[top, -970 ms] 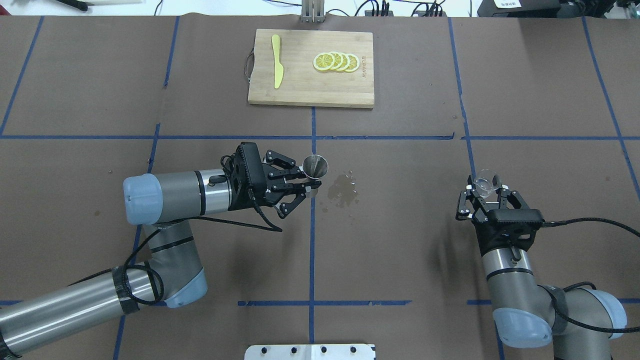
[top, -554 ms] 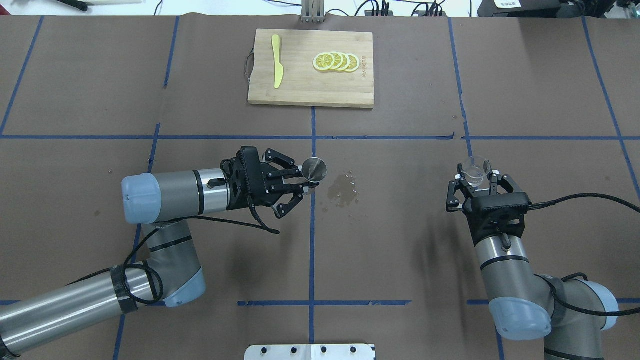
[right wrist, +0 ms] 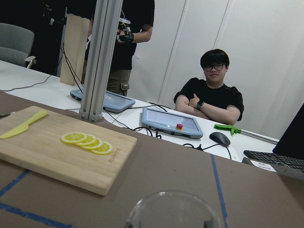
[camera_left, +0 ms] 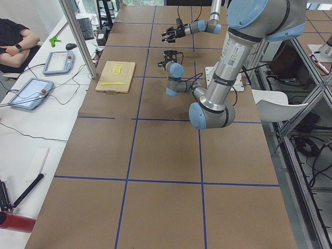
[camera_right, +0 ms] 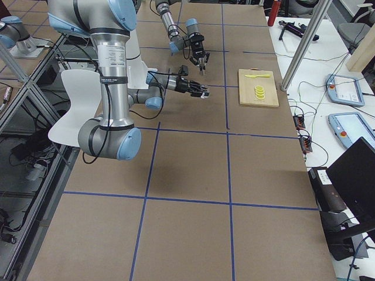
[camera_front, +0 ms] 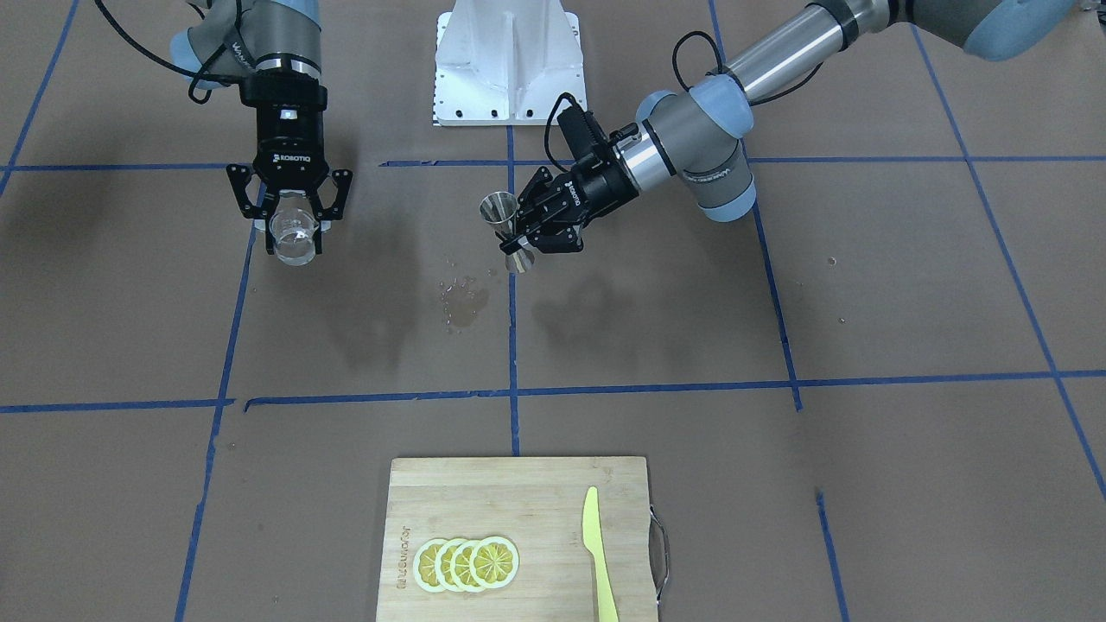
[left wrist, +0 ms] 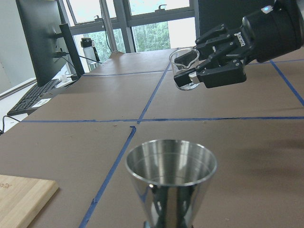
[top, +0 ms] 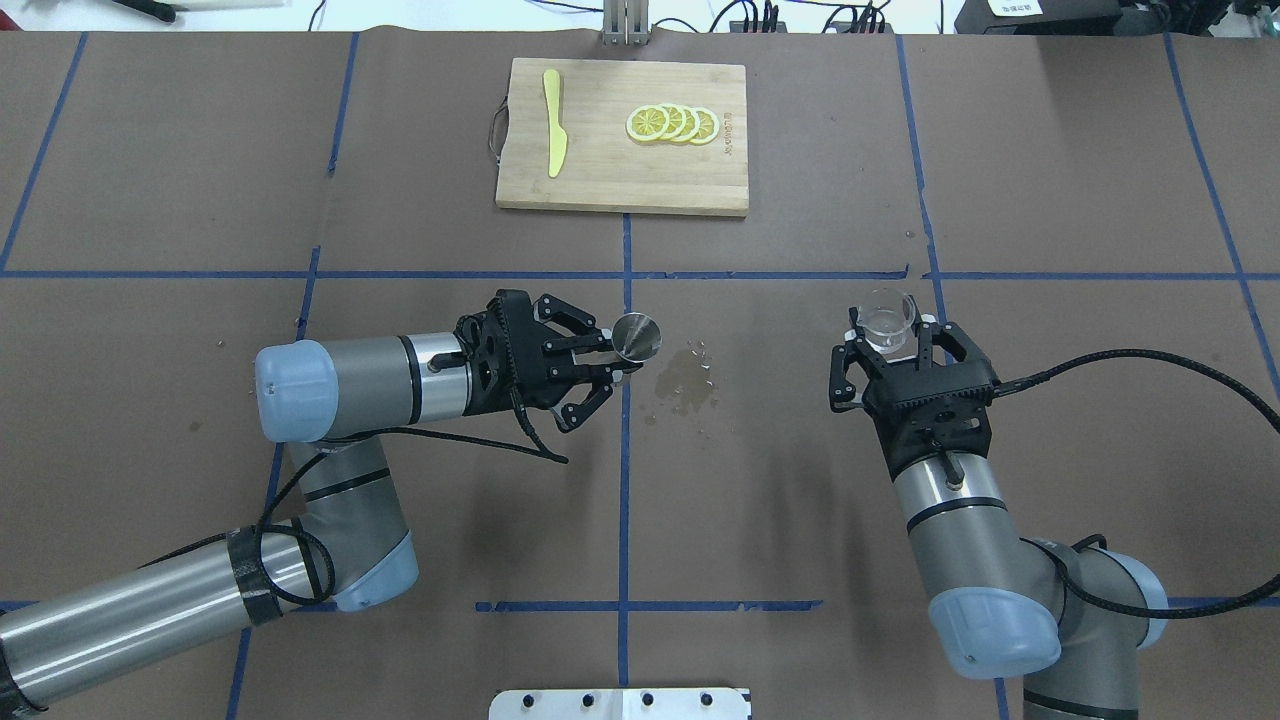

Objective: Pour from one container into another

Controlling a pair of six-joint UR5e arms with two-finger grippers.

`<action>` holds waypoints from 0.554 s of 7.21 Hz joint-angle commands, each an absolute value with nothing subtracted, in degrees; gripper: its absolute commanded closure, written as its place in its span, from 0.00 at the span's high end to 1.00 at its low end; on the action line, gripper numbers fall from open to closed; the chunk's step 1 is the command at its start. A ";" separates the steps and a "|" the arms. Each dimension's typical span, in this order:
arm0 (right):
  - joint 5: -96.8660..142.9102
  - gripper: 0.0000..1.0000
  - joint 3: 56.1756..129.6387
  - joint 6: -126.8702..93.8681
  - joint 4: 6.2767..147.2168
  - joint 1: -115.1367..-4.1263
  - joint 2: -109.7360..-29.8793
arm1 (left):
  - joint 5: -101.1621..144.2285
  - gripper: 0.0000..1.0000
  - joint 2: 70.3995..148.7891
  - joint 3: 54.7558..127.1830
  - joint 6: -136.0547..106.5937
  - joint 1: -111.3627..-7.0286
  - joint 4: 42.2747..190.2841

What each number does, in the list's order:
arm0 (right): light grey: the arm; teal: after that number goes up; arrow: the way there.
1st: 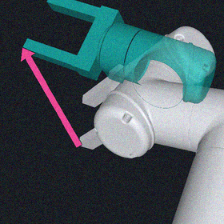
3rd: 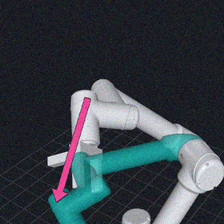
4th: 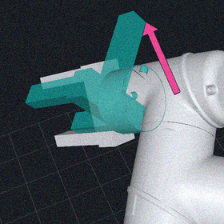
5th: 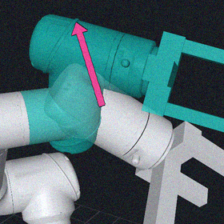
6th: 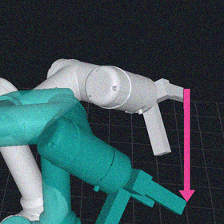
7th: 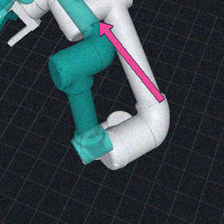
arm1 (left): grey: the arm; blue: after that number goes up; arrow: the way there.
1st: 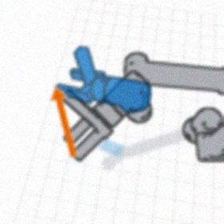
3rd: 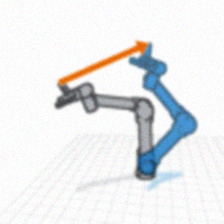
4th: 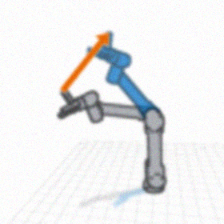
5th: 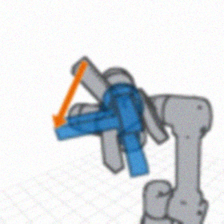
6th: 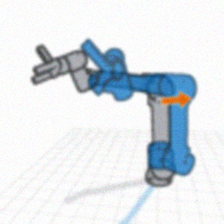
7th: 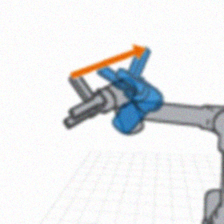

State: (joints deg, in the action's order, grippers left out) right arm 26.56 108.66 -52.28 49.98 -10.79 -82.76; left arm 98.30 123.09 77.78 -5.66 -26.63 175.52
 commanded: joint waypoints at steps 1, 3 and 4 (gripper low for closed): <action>26.11 0.00 108.89 -48.02 50.54 -10.55 -77.45 | 98.26 0.00 123.22 77.78 -9.37 -26.63 174.03; 24.27 0.00 108.63 -42.82 56.29 -10.46 -72.88 | 98.17 0.00 123.84 77.78 -10.28 -26.54 173.85; 23.82 0.00 108.63 -42.54 61.04 -10.46 -69.82 | 98.17 0.00 123.66 77.78 -10.37 -26.63 173.85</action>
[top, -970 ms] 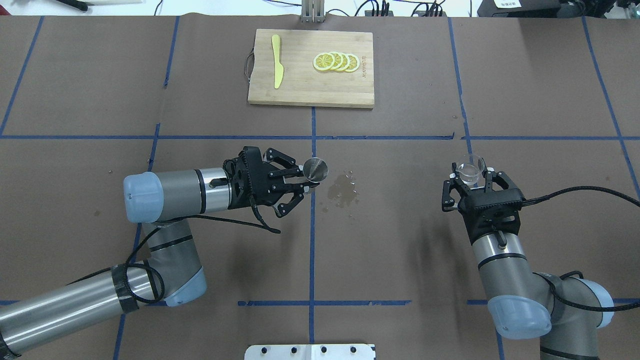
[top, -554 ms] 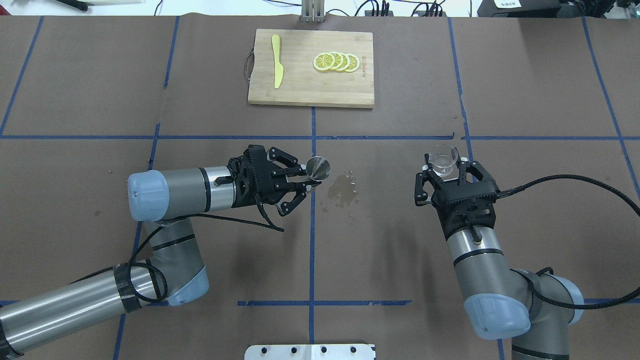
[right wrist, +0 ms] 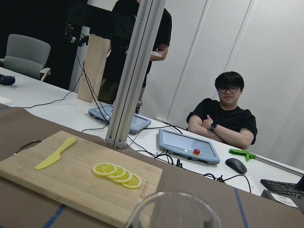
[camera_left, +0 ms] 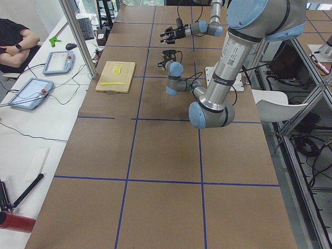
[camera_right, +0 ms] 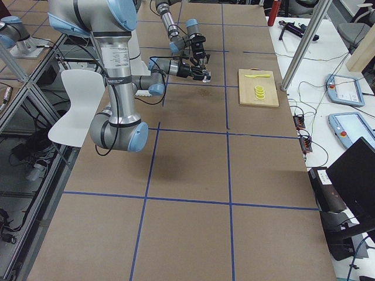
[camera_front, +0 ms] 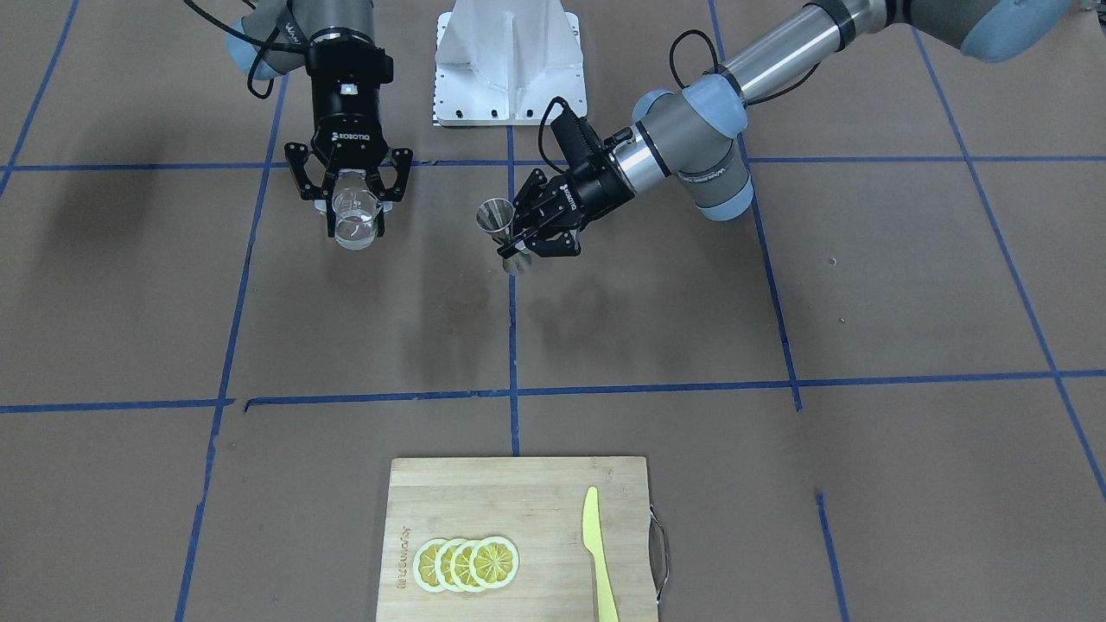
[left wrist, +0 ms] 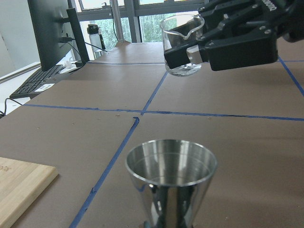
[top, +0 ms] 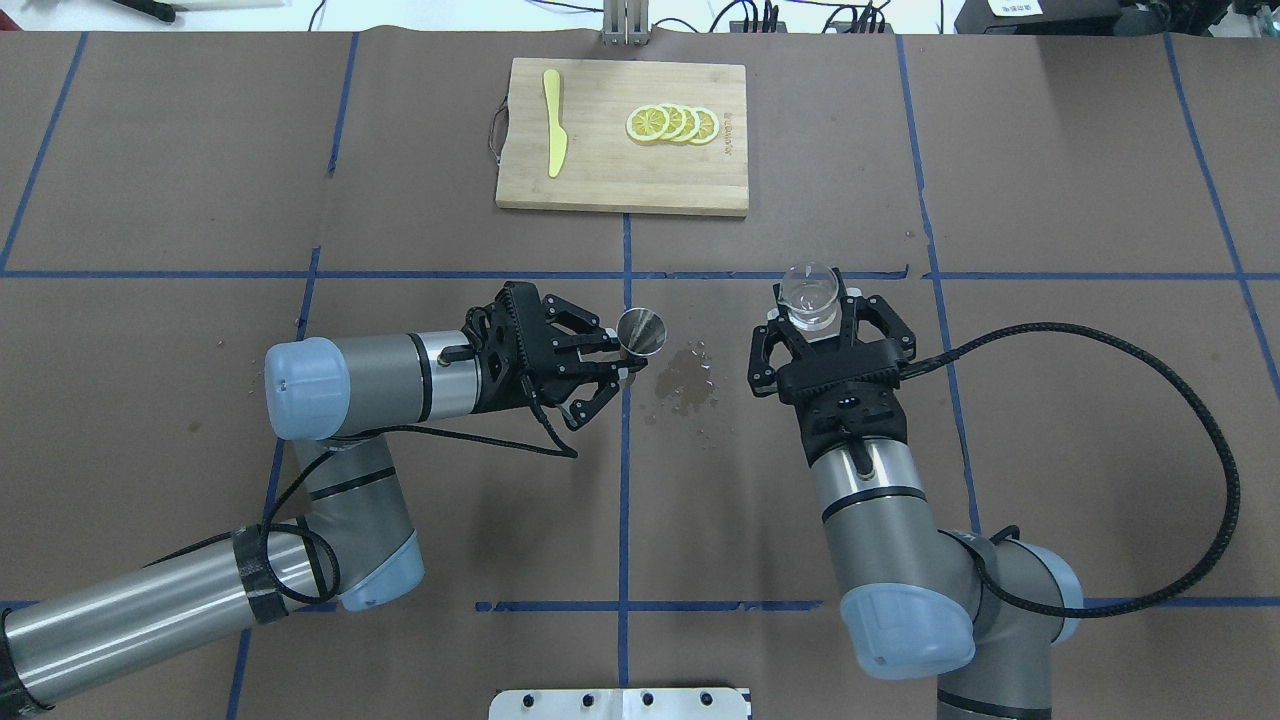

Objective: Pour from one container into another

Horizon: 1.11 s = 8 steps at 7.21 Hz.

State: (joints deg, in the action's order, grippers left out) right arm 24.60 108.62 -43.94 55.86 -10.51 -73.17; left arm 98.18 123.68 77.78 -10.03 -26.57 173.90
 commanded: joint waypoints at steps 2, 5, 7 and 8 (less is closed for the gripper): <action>23.82 0.00 108.81 -39.92 70.89 -10.28 -63.66 | 98.17 0.00 123.84 77.78 -10.37 -26.54 173.32; 23.82 0.00 108.72 -33.09 75.40 -10.28 -62.23 | 98.17 0.00 124.10 77.78 -10.28 -26.54 172.53; 23.82 0.00 108.63 -30.69 77.24 -10.02 -62.05 | 98.17 0.00 124.45 77.78 -10.28 -26.54 172.53; 23.82 0.00 108.55 -30.59 79.26 -10.02 -60.92 | 98.09 0.00 124.37 77.78 -10.28 -26.54 172.53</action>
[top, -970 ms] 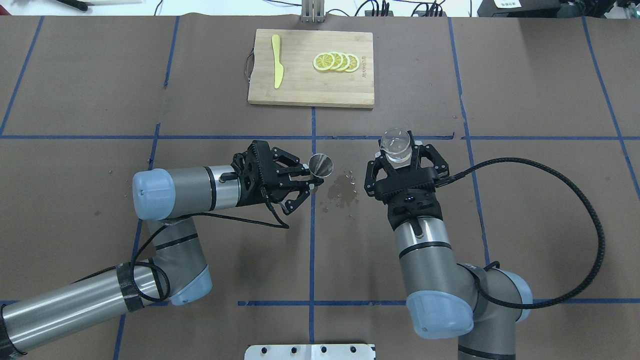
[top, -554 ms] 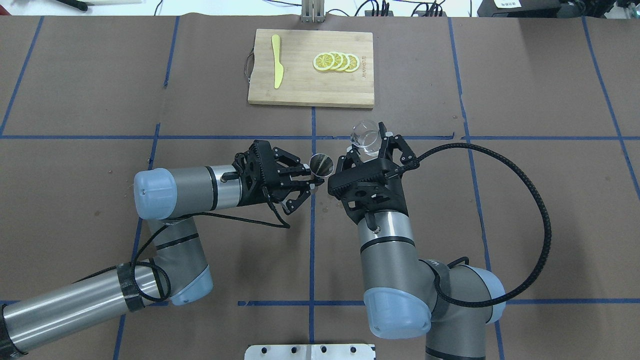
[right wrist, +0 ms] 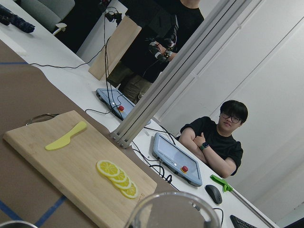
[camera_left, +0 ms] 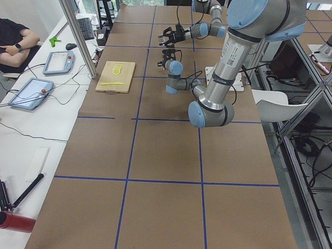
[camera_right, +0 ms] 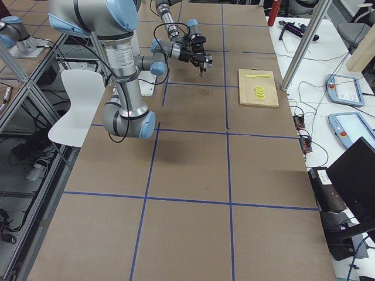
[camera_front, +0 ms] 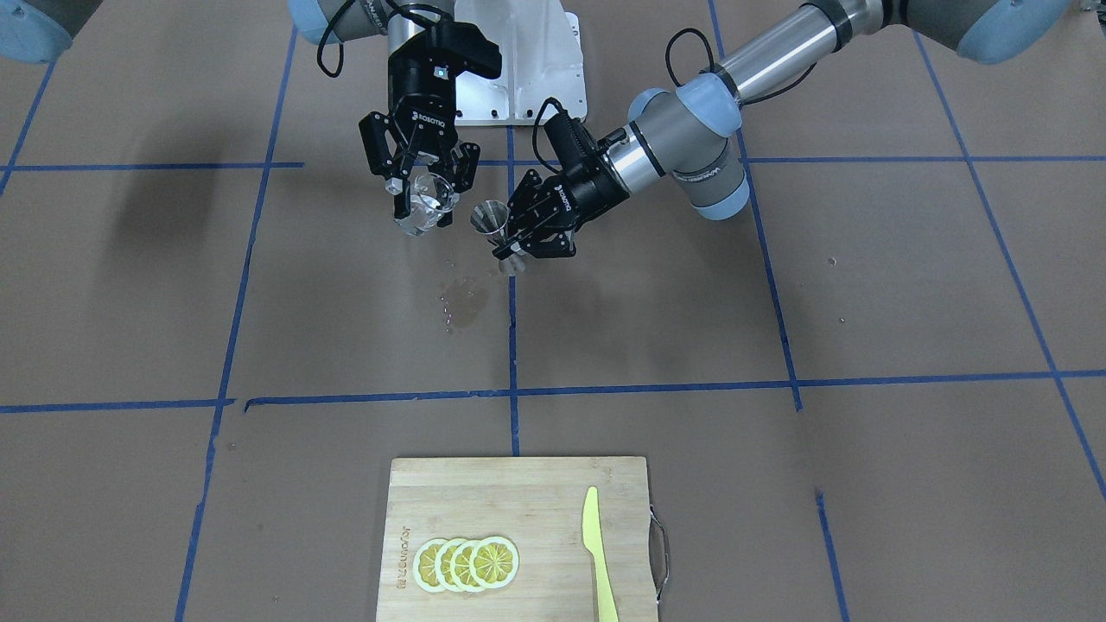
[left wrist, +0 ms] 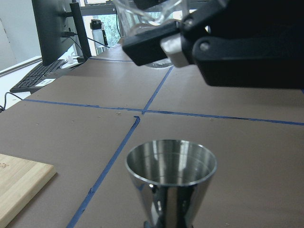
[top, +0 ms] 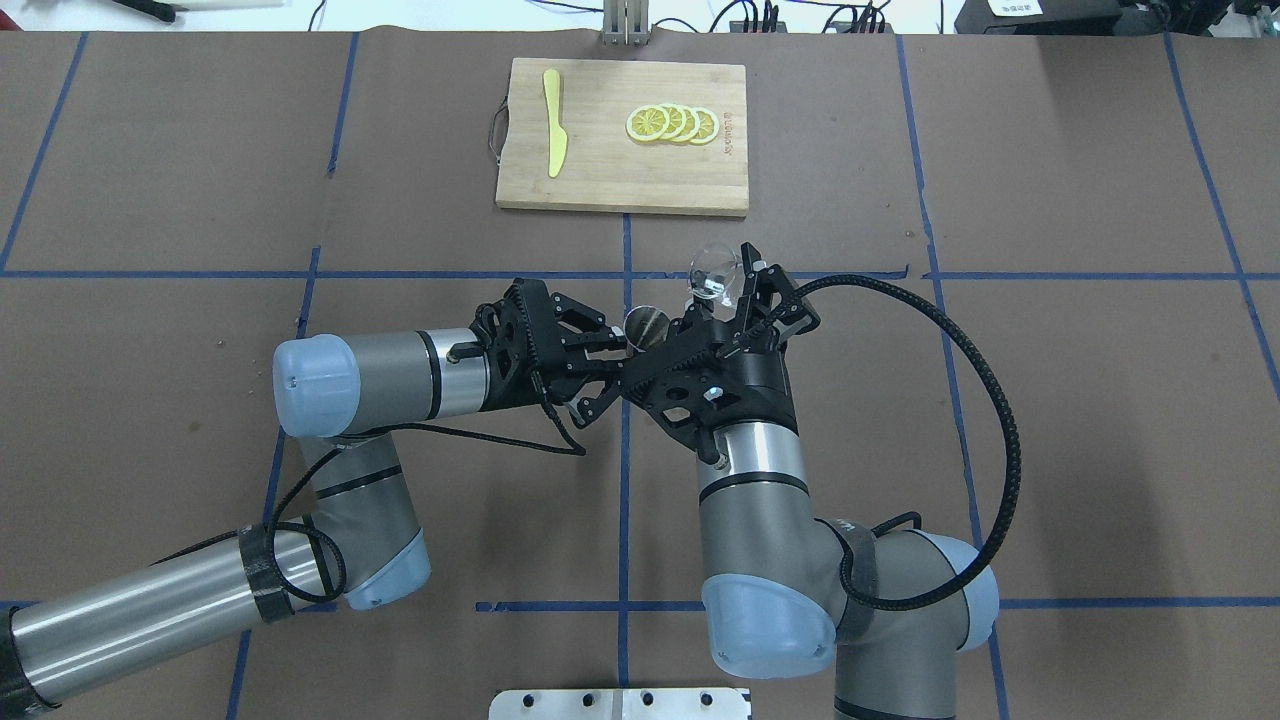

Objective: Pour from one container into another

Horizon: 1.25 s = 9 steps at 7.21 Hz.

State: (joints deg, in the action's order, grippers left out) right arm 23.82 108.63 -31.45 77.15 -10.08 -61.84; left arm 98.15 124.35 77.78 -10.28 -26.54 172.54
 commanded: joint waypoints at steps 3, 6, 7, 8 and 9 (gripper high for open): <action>23.82 0.00 108.46 -29.63 81.20 -9.84 -59.94 | 98.09 0.00 124.37 77.78 -10.28 -26.54 172.62; 23.73 0.00 108.37 -28.04 81.83 -9.41 -59.85 | 98.09 0.00 124.45 77.78 -10.37 -26.54 172.62; 22.86 0.00 108.46 -27.43 82.70 -9.14 -59.85 | 98.09 0.00 124.45 77.78 -10.28 -26.54 172.62; 22.42 0.00 108.46 -26.73 83.49 -9.05 -59.85 | 98.09 0.00 124.45 77.78 -10.28 -26.46 172.62; 22.41 0.00 108.46 -25.67 83.50 -9.05 -59.77 | 98.09 0.00 124.54 77.78 -10.37 -26.46 172.62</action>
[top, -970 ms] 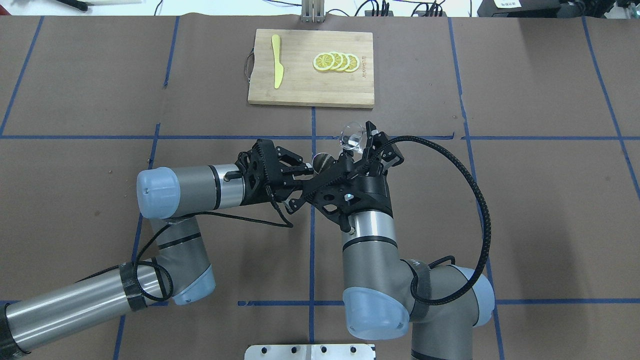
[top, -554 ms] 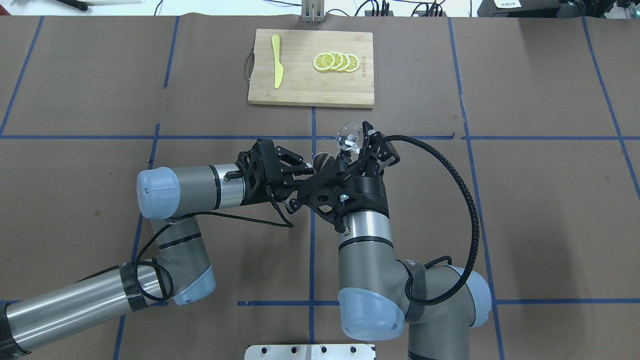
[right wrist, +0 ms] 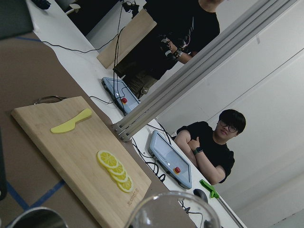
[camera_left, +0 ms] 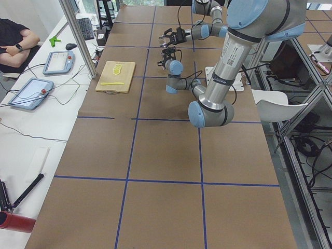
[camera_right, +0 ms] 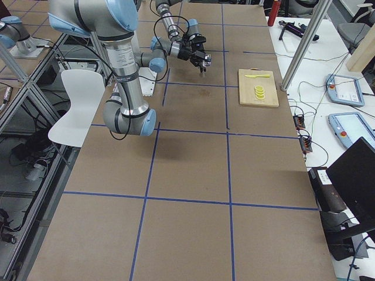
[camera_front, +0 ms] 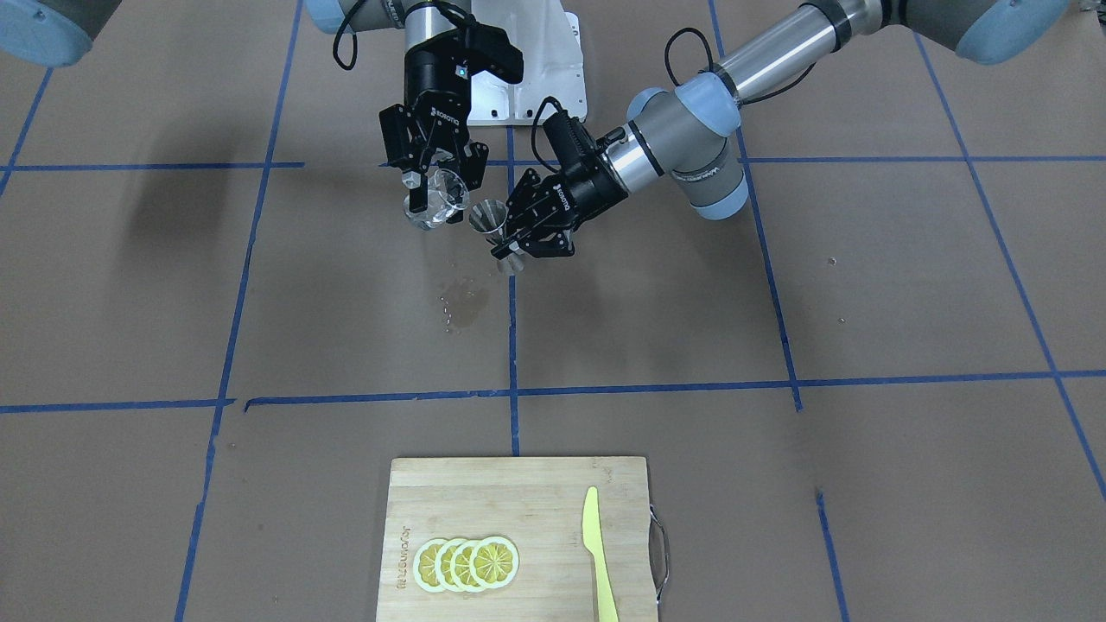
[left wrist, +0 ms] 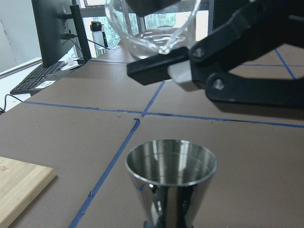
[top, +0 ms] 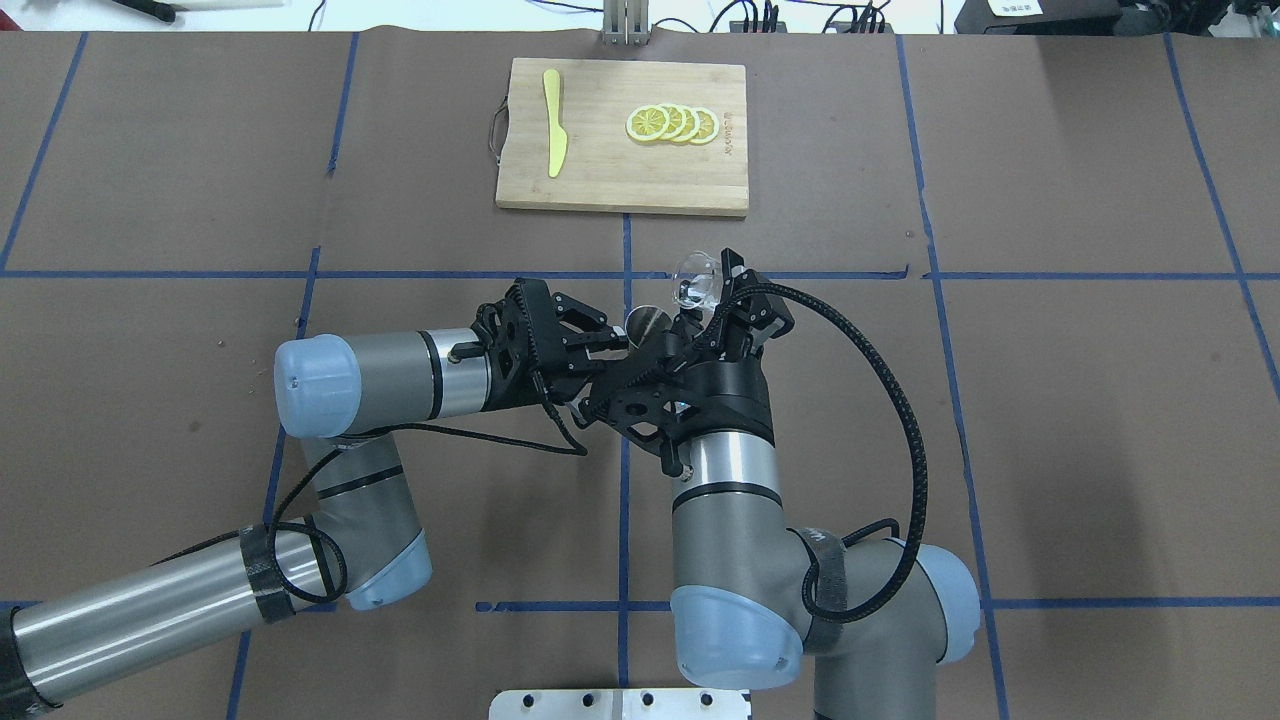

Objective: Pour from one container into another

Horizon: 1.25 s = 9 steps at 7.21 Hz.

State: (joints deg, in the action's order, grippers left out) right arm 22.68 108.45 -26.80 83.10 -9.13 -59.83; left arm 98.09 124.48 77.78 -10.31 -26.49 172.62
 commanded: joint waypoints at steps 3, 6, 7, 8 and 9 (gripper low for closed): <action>20.57 0.00 108.11 -19.69 86.11 -8.79 -56.53 | 98.09 0.00 124.54 77.87 -10.37 -26.46 172.62; 20.57 0.00 108.11 -19.43 90.60 -8.70 -55.99 | 98.17 0.00 124.54 77.87 -10.37 -26.46 172.70; 20.48 0.00 108.11 -16.64 90.62 -8.70 -55.99 | 98.17 0.00 124.54 77.96 -10.37 -26.46 172.62; 20.39 0.00 108.11 -14.87 90.62 -8.70 -55.99 | 98.17 0.00 124.54 78.05 -10.37 -26.46 172.70; 19.52 0.00 107.93 -14.07 91.31 -8.79 -55.99 | 98.17 0.00 124.63 78.05 -10.37 -26.46 172.71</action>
